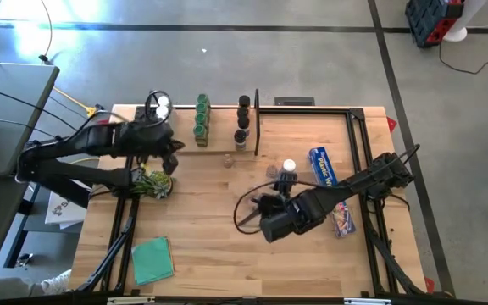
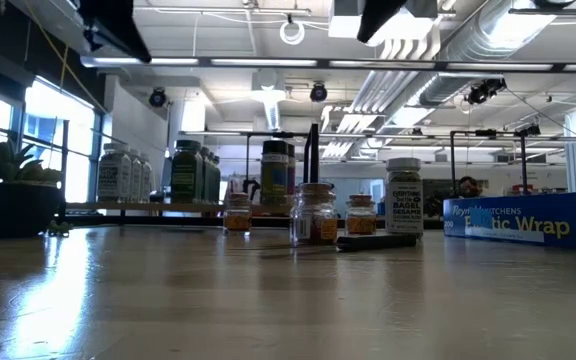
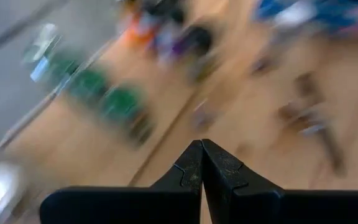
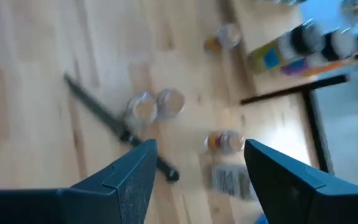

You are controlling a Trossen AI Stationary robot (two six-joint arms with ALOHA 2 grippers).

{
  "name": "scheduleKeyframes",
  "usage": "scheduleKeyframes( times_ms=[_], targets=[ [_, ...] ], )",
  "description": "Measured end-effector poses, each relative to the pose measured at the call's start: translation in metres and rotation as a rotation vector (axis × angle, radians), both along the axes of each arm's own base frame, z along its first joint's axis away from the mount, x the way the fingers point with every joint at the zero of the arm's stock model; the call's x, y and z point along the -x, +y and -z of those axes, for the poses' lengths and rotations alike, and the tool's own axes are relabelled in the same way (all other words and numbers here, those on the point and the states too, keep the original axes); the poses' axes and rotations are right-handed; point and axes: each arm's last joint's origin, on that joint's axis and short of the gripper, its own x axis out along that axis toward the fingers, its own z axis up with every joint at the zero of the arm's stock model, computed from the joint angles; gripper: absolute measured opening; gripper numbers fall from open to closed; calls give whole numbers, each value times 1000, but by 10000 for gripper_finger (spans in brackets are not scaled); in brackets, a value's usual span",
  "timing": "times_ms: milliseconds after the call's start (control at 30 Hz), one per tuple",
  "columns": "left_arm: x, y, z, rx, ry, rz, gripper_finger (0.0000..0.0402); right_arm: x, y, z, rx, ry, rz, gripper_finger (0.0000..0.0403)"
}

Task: Shelf spices
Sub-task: Put the white lid seasoning bottle on the shelf

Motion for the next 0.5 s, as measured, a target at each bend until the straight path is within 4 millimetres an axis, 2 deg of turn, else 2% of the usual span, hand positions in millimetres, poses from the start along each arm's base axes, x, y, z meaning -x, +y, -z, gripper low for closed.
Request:
scheduleKeyframes(
  times_ms=[67, 233, 500],
  targets=[
    [-4, -11, 2, -47, -109, 130, 0, 1, -10, 2, -21, 67, 10, 238],
    [-19, -34, 13, -127, -295, 418, 0, 3, -52, 4, -30, 247, 107, 238],
    [-20, -47, 19, -199, -305, 547, 0, -6, -120, 5, -154, 362, 150, 238]
  ],
)
